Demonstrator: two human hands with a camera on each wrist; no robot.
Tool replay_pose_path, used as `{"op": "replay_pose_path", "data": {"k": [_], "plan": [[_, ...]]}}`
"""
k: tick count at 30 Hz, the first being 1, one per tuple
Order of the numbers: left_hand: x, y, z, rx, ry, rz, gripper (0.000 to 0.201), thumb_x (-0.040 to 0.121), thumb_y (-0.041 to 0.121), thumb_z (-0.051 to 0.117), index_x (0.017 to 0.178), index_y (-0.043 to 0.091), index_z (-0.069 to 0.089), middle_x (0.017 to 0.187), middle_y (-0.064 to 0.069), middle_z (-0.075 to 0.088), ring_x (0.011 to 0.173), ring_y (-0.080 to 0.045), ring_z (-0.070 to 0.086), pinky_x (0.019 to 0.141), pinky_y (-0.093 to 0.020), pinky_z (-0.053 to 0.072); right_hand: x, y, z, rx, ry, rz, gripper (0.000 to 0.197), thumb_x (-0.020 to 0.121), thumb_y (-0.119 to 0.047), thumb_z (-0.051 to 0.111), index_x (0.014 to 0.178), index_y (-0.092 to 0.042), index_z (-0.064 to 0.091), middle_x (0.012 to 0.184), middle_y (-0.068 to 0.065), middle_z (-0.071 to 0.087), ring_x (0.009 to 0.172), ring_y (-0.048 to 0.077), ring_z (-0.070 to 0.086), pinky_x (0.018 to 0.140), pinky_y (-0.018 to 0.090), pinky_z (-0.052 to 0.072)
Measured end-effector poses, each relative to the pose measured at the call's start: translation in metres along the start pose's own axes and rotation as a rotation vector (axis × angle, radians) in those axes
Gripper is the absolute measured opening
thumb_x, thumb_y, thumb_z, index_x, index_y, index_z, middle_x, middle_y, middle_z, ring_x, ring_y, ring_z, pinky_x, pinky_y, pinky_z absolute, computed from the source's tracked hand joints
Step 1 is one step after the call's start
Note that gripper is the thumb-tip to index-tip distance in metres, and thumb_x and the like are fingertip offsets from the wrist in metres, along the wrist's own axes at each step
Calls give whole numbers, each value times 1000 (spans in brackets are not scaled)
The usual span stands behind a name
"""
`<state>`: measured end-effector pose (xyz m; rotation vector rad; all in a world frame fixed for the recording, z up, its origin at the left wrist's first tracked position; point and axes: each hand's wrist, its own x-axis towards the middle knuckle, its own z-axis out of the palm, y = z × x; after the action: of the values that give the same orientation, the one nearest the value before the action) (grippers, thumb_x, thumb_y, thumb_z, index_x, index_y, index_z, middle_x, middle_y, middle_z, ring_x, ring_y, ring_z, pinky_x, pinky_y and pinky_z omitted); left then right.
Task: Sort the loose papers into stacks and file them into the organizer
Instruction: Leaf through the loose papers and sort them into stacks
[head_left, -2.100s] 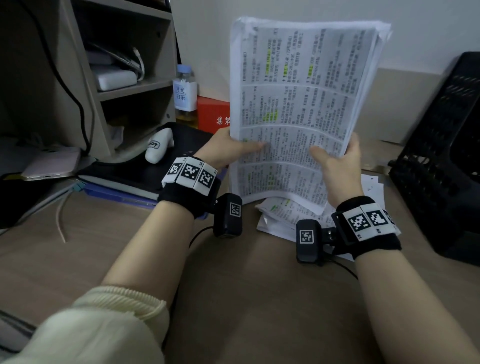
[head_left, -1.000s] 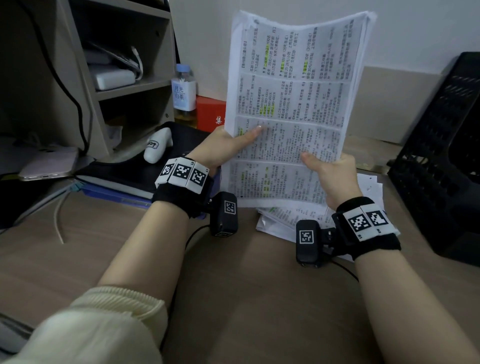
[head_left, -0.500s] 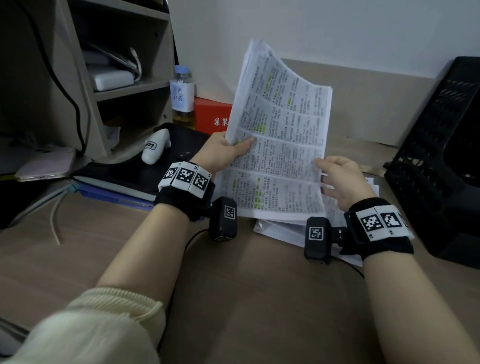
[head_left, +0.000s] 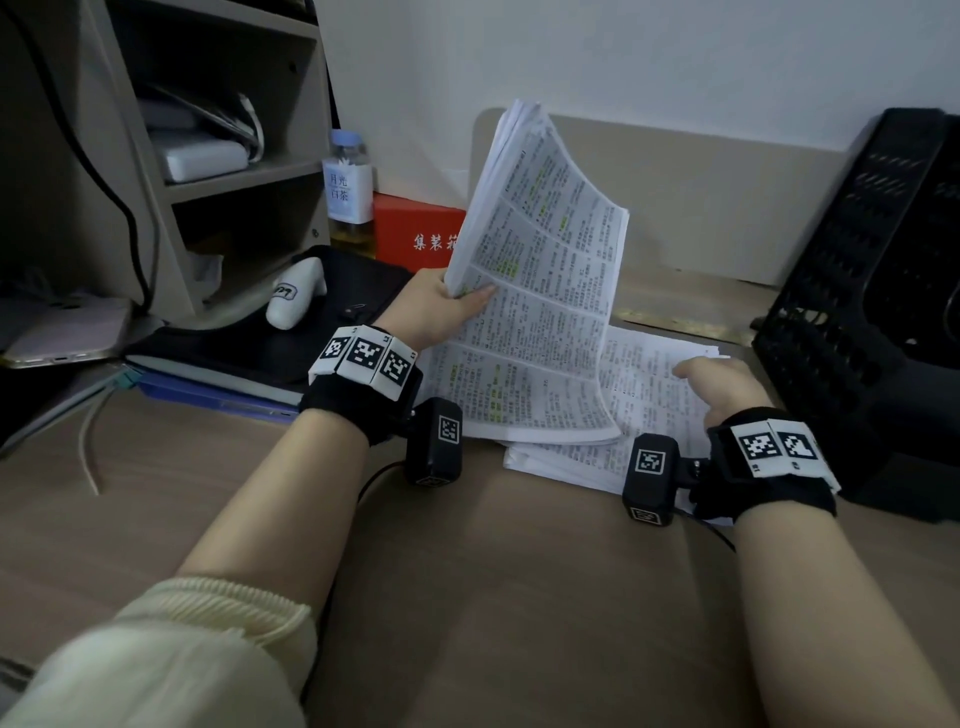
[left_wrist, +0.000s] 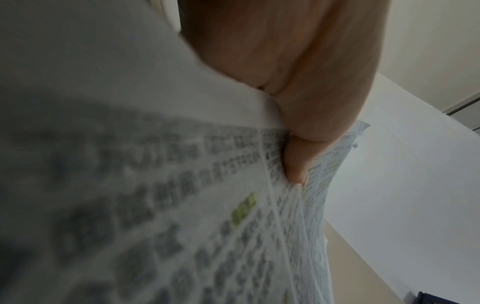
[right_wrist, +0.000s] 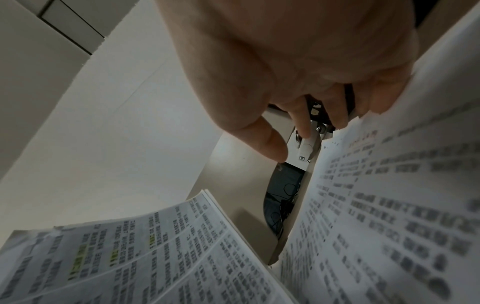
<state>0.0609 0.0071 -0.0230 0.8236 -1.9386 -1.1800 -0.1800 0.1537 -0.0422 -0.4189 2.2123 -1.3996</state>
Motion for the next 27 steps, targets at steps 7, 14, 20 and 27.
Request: {"op": "replay_pose_path", "data": {"k": [7,14,20,27], "plan": [[0,0,0,-1,-11,-31,24,93,27,62,114,14,67,105,0,69,104,-20,65,94,-37,52,1,5,-2,21,34,23,61,92,-18,54,146,-12,26,149,15,35,132,39,40,87,42,38],[-1,0,-2,-7,-24,-39,27,93,27,62,116,13,66,102,4,69,100,-15,66,89,-32,53,9,11,-6,103,85,-20,52,90,-14,53,139,-8,34,132,15,48,106,29,49,82,35,38],[0,-2,-3,6,-9,-54,26,94,26,62,116,13,66,100,5,68,95,-13,65,87,-29,52,8,5,-5,-77,3,-25,42,91,-11,59,131,1,51,134,15,53,122,33,51,83,32,38],[1,-1,-5,28,36,-52,18,95,25,60,107,13,66,88,11,64,81,-1,60,66,-13,46,16,8,-1,-3,58,-136,25,90,-5,59,114,2,62,108,9,62,101,24,60,91,38,48]]}}
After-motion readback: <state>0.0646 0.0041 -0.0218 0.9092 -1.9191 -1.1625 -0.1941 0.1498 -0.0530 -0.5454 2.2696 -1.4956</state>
